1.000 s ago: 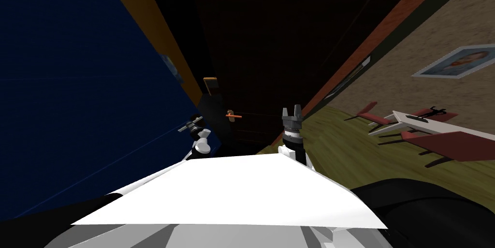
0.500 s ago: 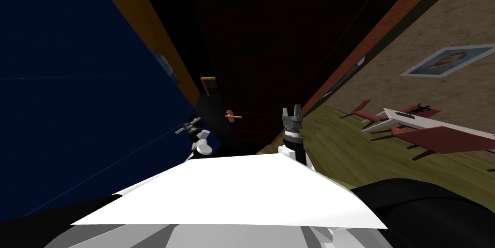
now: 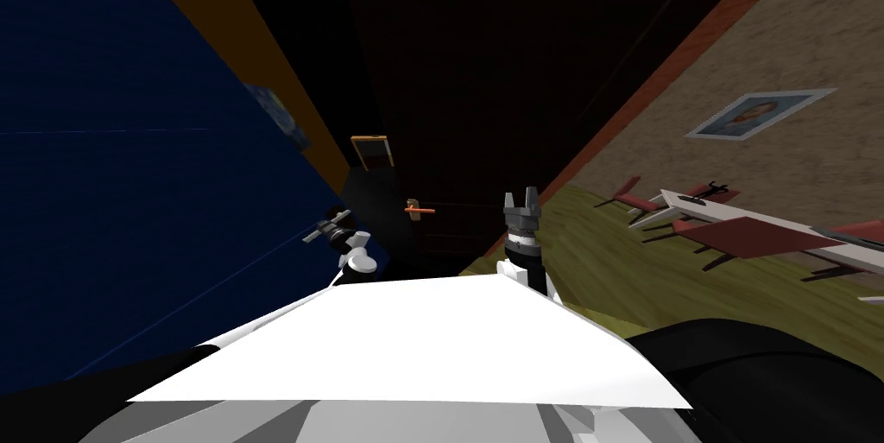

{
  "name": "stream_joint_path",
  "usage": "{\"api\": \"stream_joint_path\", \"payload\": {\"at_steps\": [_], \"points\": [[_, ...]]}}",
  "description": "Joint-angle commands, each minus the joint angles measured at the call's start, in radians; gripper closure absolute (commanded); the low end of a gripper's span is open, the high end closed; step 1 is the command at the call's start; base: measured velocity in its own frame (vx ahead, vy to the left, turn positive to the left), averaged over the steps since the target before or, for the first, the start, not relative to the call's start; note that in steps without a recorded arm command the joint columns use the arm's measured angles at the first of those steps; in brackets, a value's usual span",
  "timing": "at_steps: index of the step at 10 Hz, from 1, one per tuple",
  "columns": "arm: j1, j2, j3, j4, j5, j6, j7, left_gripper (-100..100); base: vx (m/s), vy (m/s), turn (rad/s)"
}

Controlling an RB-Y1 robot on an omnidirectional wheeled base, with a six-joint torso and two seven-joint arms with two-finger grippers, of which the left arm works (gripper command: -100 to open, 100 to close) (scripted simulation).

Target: Push the door open

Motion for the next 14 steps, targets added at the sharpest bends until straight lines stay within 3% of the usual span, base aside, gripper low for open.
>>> {"api": "stream_joint_path", "payload": {"at_steps": [1, 2, 4, 5, 6, 8, 10, 13, 14], "points": [[-0.008, 0.039, 0.007, 0.035, 0.001, -0.041, -0.002, 100, 0.013, -0.002, 0.027], [-0.008, 0.039, 0.007, 0.035, 0.001, -0.041, -0.002, 100, 0.010, -0.009, 0.013], [-0.020, 0.045, 0.051, 0.025, 0.011, -0.062, -0.022, 100, 0.016, 0.051, -0.123], [-0.020, 0.045, 0.051, 0.025, 0.011, -0.062, -0.022, 100, 0.023, 0.059, -0.065], [-0.026, 0.047, 0.074, 0.020, 0.016, -0.072, -0.033, 100, 0.013, 0.066, -0.093], [-0.026, 0.047, 0.074, 0.020, 0.016, -0.072, -0.033, 100, 0.013, 0.041, -0.030], [-0.038, 0.050, 0.120, 0.010, 0.026, -0.094, -0.053, 100, 0.025, 0.065, -0.110], [-0.044, 0.050, 0.143, 0.005, 0.031, -0.105, -0.064, 100, 0.027, 0.070, -0.071], [-0.050, 0.051, 0.167, 0.000, 0.036, -0.116, -0.074, 100, 0.022, 0.054, -0.103]]}}
